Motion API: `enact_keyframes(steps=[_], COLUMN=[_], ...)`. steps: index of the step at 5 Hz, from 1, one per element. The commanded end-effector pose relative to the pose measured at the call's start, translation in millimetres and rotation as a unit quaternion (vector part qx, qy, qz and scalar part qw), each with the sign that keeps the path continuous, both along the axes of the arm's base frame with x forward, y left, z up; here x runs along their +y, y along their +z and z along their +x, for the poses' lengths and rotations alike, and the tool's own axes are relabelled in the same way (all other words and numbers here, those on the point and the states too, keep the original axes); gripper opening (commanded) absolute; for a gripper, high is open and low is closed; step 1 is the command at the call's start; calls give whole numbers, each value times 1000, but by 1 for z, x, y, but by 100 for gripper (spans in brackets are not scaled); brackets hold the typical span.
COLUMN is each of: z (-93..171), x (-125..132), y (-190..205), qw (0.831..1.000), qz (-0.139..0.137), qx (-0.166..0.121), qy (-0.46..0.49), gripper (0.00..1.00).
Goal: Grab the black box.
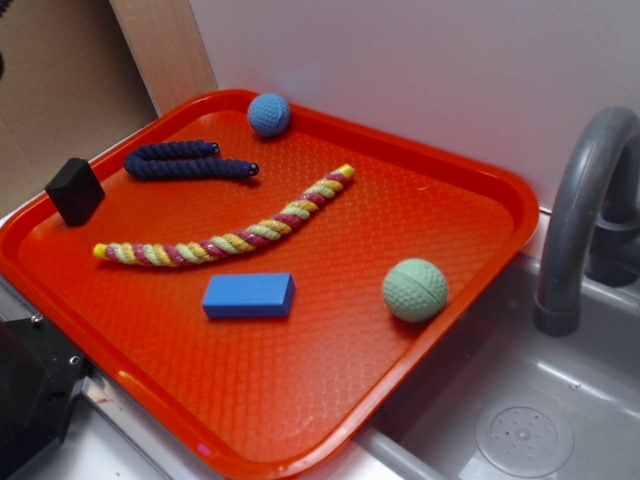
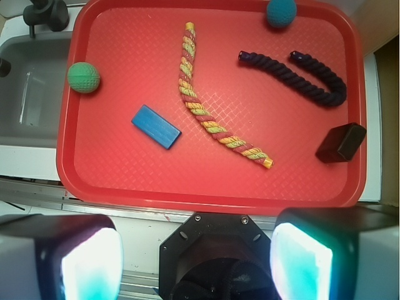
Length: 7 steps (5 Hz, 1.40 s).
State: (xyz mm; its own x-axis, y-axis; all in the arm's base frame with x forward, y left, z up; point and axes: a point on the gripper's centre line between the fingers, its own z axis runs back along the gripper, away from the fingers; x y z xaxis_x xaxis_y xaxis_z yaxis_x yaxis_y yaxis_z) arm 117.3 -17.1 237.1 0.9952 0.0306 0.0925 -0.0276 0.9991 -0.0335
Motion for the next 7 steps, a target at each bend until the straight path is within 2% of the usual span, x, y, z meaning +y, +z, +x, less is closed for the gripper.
enact_keyframes(steps=[1, 2, 3, 4, 5, 6, 7], z=[0, 17, 33, 40, 28, -5, -26], x=[0, 40, 77, 118, 143, 161, 177], y=[0, -27, -36, -49, -70, -75, -86], qw=[1000, 997, 988, 971, 953, 942, 933], qz=[0, 18, 25, 20, 20, 45, 47], qx=[0, 24, 35, 21, 8, -18, -9], qy=[0, 77, 148, 237, 301, 333, 357], gripper=[100, 100, 100, 100, 100, 100, 100])
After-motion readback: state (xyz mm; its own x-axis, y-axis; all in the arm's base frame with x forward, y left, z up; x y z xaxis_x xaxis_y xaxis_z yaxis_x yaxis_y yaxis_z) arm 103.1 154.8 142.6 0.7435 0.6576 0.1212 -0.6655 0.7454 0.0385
